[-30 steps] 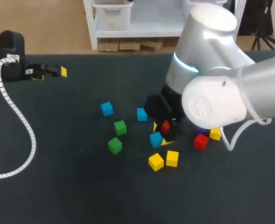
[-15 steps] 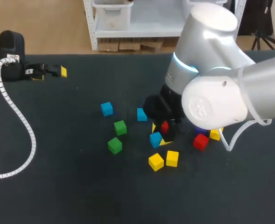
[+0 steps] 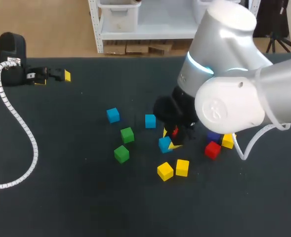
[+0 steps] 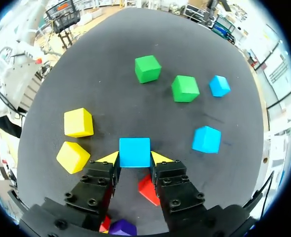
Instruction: Place the blue cubes, place green cubes on the blue cubes, place the yellow cubes on the green cubes, then place the red cubes on the yellow cubes, and place purple cube on the red cubes.
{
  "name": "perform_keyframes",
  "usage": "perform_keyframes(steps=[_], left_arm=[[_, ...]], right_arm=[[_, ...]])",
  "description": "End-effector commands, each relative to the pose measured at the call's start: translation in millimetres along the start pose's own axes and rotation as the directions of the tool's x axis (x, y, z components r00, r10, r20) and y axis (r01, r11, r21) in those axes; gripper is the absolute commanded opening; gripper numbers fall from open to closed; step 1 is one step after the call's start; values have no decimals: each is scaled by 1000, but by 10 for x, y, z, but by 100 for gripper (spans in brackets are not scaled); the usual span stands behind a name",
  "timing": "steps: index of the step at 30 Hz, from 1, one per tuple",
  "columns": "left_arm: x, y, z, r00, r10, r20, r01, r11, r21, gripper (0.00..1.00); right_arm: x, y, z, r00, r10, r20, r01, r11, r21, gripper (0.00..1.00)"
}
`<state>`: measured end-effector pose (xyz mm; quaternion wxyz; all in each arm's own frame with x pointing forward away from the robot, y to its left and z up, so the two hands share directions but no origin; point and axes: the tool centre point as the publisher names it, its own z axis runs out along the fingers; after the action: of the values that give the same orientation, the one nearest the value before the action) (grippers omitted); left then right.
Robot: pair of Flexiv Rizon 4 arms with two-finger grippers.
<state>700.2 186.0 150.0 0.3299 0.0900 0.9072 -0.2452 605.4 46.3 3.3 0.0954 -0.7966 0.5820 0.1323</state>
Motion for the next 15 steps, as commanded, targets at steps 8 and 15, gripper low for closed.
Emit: perform_keyframes(steps=[8,15], left_arm=[[-1,-6,-1,1000,-1,-1,1,1000,-2,100],[-1,-6,-1,1000,-1,-1,1,1000,-2,100]], right_arm=[[127,-307,-78,988,149,36,-150,987,55,0],[129,-524,-82,978,201,52,-205,974,93,0]])
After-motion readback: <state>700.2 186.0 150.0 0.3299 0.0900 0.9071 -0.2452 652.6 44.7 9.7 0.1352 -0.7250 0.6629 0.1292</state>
